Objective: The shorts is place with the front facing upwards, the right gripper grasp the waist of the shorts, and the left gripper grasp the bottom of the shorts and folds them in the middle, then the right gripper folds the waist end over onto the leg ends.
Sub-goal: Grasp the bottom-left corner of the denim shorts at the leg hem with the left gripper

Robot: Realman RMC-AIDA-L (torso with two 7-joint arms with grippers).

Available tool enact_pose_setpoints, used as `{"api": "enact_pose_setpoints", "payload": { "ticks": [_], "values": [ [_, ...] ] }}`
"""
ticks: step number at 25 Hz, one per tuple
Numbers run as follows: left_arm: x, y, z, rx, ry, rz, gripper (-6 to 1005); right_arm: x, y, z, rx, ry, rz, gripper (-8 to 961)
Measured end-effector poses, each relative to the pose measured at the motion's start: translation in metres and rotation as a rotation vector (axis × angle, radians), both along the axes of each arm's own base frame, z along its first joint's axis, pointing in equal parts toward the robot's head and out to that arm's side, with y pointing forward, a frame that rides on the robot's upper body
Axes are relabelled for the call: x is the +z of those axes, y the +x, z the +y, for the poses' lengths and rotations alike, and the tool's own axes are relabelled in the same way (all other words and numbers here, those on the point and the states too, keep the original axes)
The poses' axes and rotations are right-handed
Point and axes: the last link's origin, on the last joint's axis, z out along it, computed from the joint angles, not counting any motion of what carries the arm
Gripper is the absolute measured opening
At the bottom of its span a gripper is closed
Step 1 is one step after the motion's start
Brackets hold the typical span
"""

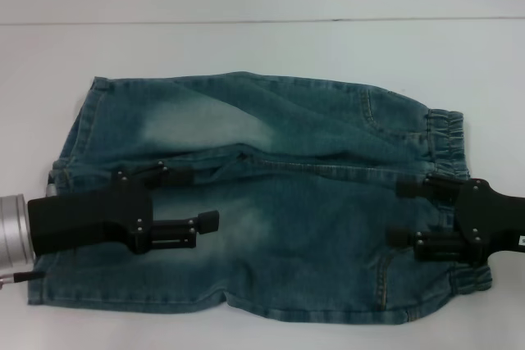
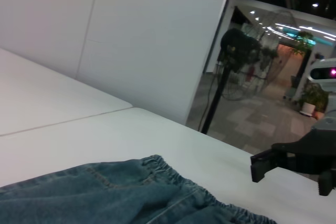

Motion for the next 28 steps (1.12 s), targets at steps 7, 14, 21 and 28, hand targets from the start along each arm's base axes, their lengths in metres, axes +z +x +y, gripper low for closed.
{"api": "enact_pose_setpoints", "payload": {
  "ticks": [7,14,21,28],
  "values": [
    [0.001,-0.001,0.000,0.015,0.003,-0.002,933,-0.003,-0.002,0.001,0.003,0.003,0.005,927],
    [0.005,-0.004,-0.007,0.023,-0.002,-0.010,933,-0.002,-0.002,0.002,-0.012,0.028,0.017,927],
    [0.043,-0.025,-0.034,0.082,0.069,-0.003,932,0.003,0.001,0.002,-0.031,0.052,0.030,927],
    [0.076,-0.054,-0.065,0.280,0.047,0.002,932,0.002,0.005,0.001,-0.048,0.061,0.017,927]
  ]
}}
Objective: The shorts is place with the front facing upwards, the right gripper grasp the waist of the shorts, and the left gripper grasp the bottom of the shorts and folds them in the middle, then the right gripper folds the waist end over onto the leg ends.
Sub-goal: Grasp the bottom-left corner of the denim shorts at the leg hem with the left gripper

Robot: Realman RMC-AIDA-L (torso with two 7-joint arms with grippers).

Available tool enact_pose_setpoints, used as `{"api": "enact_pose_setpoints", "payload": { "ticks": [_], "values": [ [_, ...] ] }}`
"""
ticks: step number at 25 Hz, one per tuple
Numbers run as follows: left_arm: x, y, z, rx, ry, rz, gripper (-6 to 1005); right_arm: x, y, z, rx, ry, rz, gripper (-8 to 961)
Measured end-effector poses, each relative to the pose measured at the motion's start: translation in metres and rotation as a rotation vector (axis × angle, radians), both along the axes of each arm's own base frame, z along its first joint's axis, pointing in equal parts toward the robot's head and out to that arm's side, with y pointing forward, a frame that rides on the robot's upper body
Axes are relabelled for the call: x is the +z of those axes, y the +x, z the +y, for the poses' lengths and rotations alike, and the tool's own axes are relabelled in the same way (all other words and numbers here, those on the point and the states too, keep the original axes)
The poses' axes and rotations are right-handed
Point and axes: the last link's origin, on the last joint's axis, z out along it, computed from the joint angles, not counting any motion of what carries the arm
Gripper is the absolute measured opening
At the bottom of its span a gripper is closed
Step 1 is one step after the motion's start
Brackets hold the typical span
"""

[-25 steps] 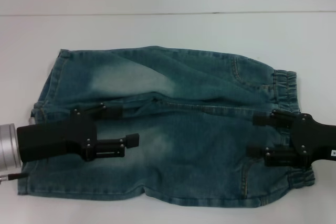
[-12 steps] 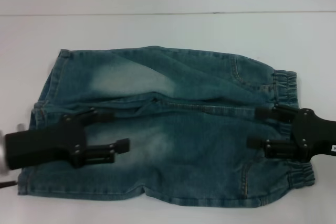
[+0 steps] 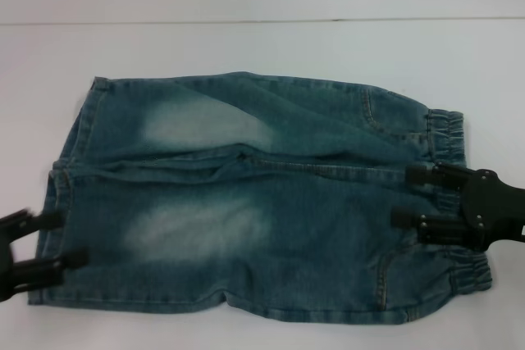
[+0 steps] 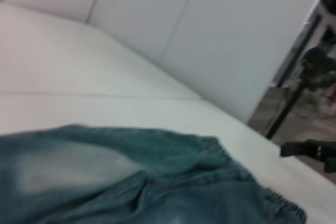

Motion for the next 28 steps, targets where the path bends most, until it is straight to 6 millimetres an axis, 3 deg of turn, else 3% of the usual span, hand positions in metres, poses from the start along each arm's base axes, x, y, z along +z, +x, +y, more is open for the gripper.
{"api": "enact_pose_setpoints", "payload": {
  "ticks": [10,28],
  "values": [
    [0.018,-0.032,-0.023,0.169,-0.015,0.138,931,-0.002,-0.003,0.005,0.004,0.009,-0.003,928],
    [-0.003,-0.046,-0.005,0.266,-0.119,0.262,930,-0.001,0.000,0.004,-0.013,0.009,-0.009,928]
  ]
}}
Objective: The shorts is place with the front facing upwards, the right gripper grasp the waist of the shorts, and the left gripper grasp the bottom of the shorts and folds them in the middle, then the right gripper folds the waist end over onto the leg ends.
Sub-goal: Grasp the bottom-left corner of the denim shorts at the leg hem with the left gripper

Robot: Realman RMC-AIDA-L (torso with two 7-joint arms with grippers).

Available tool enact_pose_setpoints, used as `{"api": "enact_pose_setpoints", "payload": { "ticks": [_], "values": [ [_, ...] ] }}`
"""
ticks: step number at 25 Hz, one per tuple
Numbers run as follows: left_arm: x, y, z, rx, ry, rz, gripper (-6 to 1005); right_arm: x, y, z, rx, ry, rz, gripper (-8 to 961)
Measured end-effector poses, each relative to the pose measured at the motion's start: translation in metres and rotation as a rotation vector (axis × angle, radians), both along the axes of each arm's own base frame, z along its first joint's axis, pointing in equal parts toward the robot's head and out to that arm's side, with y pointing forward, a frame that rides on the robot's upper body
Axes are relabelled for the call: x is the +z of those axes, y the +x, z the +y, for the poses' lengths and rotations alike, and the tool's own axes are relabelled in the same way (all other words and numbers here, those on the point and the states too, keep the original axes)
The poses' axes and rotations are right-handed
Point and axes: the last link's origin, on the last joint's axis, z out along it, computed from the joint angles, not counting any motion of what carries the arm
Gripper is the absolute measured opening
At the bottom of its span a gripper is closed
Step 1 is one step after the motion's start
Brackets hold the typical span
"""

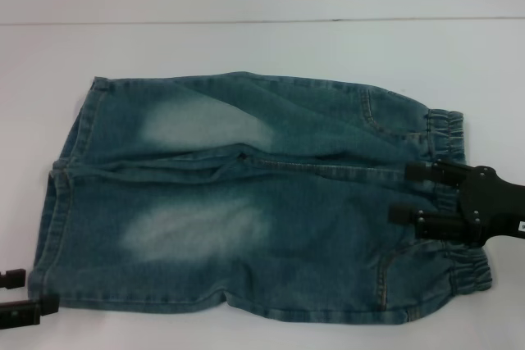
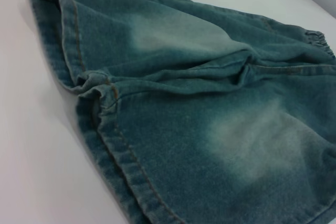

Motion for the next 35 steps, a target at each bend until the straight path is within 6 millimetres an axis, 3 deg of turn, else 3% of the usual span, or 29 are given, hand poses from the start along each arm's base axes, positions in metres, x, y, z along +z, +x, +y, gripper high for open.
{"api": "enact_pose_setpoints", "payload": {
  "ticks": [35],
  "values": [
    [-0.016,0.012,0.022,-0.032,-0.096,0.021,927,0.000,-0.001,-0.001,0.004,-0.007,0.007,926]
  ]
}}
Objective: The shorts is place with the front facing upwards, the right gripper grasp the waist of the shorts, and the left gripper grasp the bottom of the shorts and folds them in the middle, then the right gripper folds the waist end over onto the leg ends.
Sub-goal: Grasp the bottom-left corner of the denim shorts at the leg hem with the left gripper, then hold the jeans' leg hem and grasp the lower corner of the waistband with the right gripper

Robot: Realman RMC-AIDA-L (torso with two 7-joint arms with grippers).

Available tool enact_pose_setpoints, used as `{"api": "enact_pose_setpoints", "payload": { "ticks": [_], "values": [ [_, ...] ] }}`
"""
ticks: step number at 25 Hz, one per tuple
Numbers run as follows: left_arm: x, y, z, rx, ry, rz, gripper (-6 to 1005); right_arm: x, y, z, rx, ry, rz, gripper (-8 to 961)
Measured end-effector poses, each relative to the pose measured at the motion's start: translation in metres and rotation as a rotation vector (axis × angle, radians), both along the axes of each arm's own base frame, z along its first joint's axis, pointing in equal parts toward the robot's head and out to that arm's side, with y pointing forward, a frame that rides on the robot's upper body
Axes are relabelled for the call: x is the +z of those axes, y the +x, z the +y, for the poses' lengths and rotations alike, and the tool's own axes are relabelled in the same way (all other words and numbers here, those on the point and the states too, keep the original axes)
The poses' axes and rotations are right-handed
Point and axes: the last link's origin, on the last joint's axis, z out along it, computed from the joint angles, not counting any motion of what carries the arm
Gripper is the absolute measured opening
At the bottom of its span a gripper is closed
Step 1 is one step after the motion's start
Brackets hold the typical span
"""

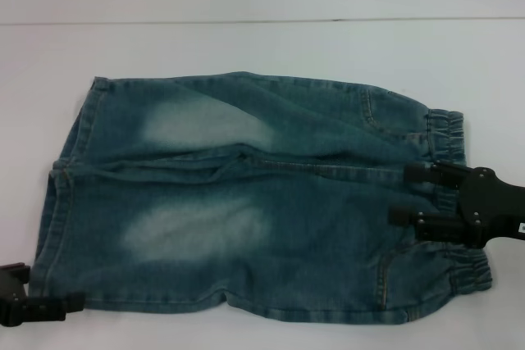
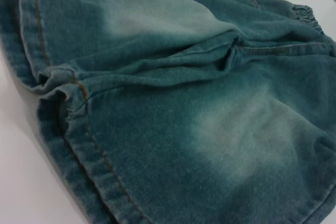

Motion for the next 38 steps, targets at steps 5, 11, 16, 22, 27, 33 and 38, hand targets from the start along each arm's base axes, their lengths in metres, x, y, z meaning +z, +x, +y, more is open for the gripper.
{"api": "enact_pose_setpoints", "payload": {
  "ticks": [5,11,16,22,27,33,38],
  "values": [
    [0.000,0.003,0.002,-0.014,-0.005,-0.005,927,0.000,0.000,0.000,-0.001,0.001,-0.001,926],
    [-0.003,0.004,0.005,-0.033,-0.026,0.014,769,0.000,0.000,0.000,-0.003,-0.002,0.001,926],
    [-0.002,0.005,0.006,-0.035,-0.016,0.008,614,0.002,0.001,-0.004,-0.003,-0.001,0.020,926],
    [-0.002,0.009,0.007,-0.045,-0.005,-0.016,393,0.015,0.003,-0.011,-0.008,0.028,0.076,925],
    [-0.004,0.013,0.009,-0.056,-0.011,-0.019,195,0.026,0.007,-0.020,-0.026,0.025,0.116,925],
    [-0.004,0.014,0.010,-0.058,-0.005,-0.020,34,0.060,0.037,-0.048,-0.178,0.013,0.176,925],
    [-0.003,0.015,0.010,-0.059,-0.003,-0.021,5,0.083,0.074,-0.076,-0.320,0.153,0.140,925]
  ]
}}
